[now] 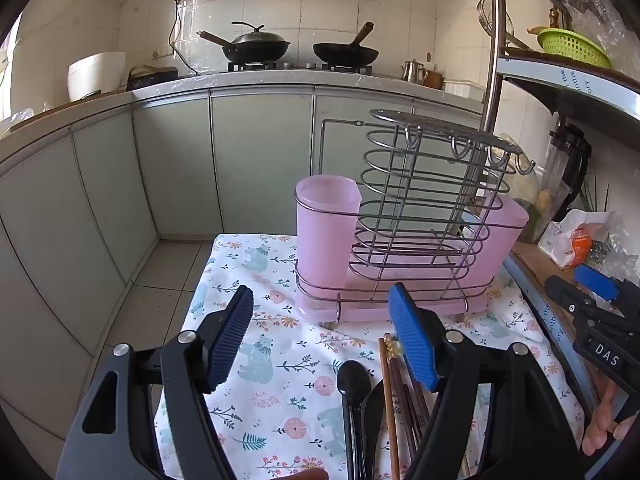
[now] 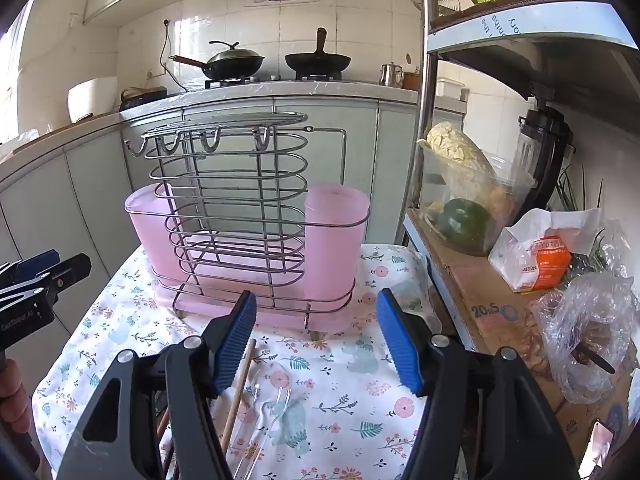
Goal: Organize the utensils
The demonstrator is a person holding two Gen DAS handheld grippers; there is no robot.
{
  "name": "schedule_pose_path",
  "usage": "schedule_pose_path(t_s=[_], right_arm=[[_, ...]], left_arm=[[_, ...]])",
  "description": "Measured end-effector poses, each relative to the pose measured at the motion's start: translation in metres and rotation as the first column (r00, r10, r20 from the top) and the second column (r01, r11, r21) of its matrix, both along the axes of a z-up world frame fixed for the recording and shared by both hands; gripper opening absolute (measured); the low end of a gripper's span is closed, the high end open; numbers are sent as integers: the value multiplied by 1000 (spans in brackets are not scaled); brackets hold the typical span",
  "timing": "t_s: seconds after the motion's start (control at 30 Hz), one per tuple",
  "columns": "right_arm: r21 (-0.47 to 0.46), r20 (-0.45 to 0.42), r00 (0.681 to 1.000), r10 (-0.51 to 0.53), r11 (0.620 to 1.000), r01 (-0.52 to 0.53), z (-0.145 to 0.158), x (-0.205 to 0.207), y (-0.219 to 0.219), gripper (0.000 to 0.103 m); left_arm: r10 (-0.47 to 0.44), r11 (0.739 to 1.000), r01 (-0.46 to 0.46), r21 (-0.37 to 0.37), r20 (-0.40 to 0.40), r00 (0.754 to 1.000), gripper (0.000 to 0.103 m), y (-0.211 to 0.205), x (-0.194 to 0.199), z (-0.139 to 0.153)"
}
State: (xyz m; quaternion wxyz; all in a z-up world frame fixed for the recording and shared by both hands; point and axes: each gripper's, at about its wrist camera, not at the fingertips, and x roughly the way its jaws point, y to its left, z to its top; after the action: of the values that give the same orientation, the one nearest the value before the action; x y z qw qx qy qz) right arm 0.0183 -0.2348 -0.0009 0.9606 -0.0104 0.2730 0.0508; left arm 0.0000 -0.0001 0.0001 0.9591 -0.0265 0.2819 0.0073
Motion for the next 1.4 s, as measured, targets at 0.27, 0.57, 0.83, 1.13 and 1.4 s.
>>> schedule_pose_path(t_s=[0.27, 0.57, 0.83, 1.13, 1.4], right_arm=[[-8, 4, 1000, 1, 1000, -1, 1, -1, 0, 61], [-6, 8, 1000, 4, 1000, -4, 2, -2, 1, 61], [-5, 9, 1000, 4, 1000, -4, 3, -2, 2, 61], [-7, 20, 1000, 11, 1000, -11, 5, -6, 2, 61], [-9, 26, 1000, 11, 1000, -11, 7, -7, 3, 61]], left_arm=[[-11, 1000, 11, 3, 0, 1000, 71, -4, -1, -2], [-11, 1000, 11, 1, 9, 1000, 71, -1, -3, 3], [-12, 1000, 12, 0, 11, 1000, 71, -3, -5, 4], [-10, 1000, 10, 1, 14, 1000, 71, -5, -5, 5], [-11, 1000, 11, -7, 20, 1000, 71, -1, -8, 5]])
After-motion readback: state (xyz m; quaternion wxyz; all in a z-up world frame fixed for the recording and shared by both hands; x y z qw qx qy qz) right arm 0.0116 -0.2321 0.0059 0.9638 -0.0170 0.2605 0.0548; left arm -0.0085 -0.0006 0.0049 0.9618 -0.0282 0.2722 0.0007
